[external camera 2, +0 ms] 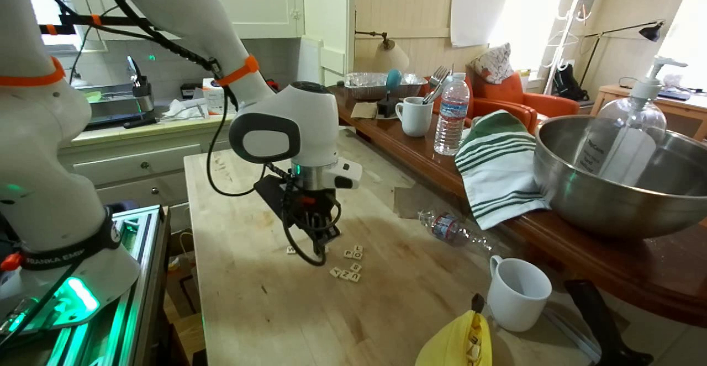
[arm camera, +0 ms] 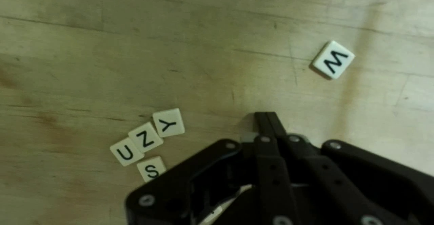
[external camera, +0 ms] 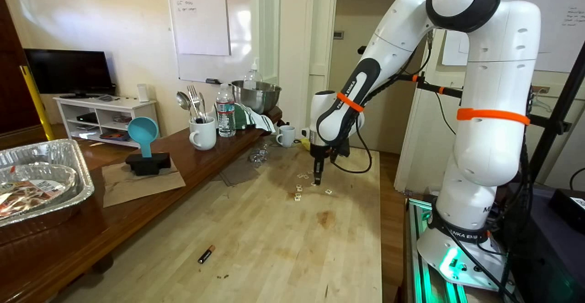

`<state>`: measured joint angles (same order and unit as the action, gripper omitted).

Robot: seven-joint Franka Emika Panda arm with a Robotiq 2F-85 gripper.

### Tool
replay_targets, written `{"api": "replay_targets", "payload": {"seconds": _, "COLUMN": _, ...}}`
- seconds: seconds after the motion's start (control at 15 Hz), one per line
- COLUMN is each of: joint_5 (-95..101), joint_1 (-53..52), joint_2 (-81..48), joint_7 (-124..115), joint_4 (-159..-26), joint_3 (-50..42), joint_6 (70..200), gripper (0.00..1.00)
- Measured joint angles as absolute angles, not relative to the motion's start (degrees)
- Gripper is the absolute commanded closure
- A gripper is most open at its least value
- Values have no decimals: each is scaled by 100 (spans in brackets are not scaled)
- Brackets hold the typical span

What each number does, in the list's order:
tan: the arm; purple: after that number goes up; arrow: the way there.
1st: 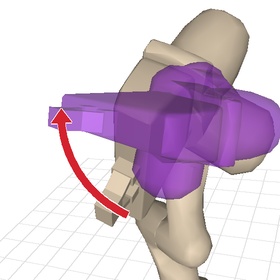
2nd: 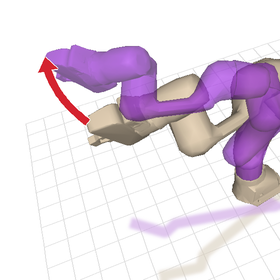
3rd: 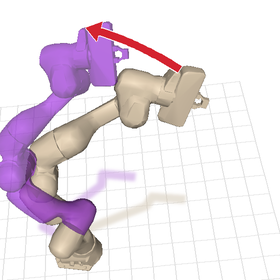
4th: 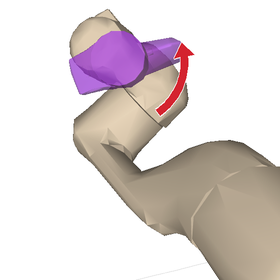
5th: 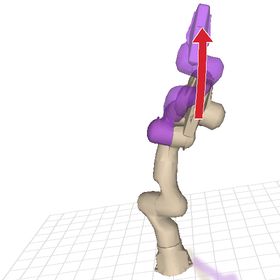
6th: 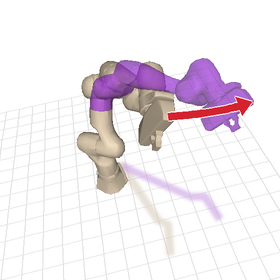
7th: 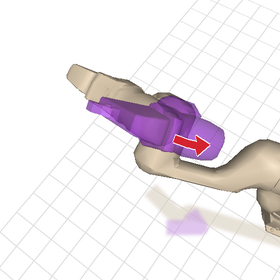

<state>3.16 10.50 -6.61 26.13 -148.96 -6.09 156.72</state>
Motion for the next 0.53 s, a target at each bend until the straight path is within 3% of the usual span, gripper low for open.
{"api": "replay_targets", "payload": {"seconds": 0.53, "joint_5": -541, "joint_1": 1020, "joint_2": -957, "joint_7": 1568, "joint_4": -14317, "joint_3": -505, "joint_6": 15042, "gripper": 100}}
